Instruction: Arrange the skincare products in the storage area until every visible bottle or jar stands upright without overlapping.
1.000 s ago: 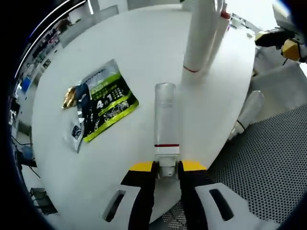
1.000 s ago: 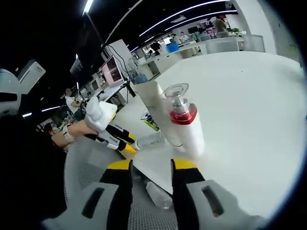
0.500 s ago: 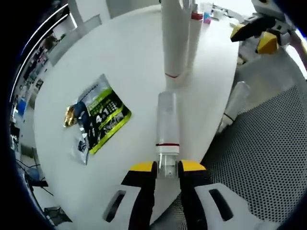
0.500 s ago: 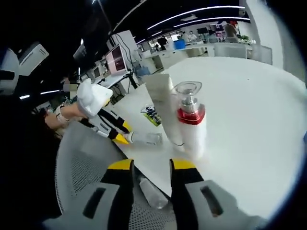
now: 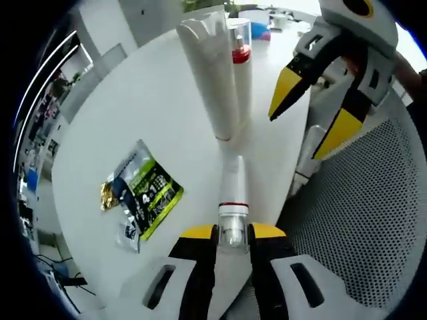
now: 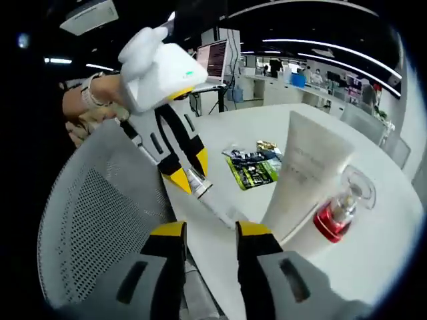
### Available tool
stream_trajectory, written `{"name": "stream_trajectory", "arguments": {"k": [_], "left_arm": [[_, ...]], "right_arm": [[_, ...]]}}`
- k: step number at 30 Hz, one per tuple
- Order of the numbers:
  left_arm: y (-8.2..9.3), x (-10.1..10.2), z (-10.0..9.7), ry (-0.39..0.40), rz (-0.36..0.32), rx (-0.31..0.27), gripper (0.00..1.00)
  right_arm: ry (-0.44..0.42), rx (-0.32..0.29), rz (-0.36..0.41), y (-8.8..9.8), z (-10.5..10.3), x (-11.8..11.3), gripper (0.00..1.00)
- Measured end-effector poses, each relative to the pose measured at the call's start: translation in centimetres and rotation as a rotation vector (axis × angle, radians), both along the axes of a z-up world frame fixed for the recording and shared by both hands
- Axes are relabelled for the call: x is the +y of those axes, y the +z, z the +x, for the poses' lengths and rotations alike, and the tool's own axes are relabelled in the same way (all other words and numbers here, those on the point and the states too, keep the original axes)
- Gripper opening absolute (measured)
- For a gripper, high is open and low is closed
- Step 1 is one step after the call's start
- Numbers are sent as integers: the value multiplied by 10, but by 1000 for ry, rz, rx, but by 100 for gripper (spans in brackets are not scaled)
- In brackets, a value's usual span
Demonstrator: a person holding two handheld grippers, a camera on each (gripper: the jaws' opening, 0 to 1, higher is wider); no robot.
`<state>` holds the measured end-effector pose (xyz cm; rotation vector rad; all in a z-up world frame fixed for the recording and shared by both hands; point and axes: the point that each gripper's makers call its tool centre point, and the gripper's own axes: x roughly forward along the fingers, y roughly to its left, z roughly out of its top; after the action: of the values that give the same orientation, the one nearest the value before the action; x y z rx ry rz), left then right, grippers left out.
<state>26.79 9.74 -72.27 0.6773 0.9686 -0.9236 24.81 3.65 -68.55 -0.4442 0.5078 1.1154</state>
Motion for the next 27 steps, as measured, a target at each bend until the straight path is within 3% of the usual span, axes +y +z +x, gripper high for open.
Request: {"name": "stream_trajectory", "arguments": {"k": [4, 10, 13, 19, 27], "left_arm": [[5, -6, -3, -12, -27, 12, 15], [10, -11, -7, -3, -61, 45, 15], [13, -13, -8, 8, -78, 61, 15], [16, -19, -10, 35, -132, 95, 15], [23, -22, -8, 91, -215, 132, 15]], "right_arm": [[51, -50, -34, -6, 0, 15, 31], [178, -129, -171, -26, 2, 23, 32], [213, -162, -197, -31, 4, 28, 33], [324, -314, -299, -37, 15, 38, 31], [375, -315, -316, -47, 12, 43, 25]]}}
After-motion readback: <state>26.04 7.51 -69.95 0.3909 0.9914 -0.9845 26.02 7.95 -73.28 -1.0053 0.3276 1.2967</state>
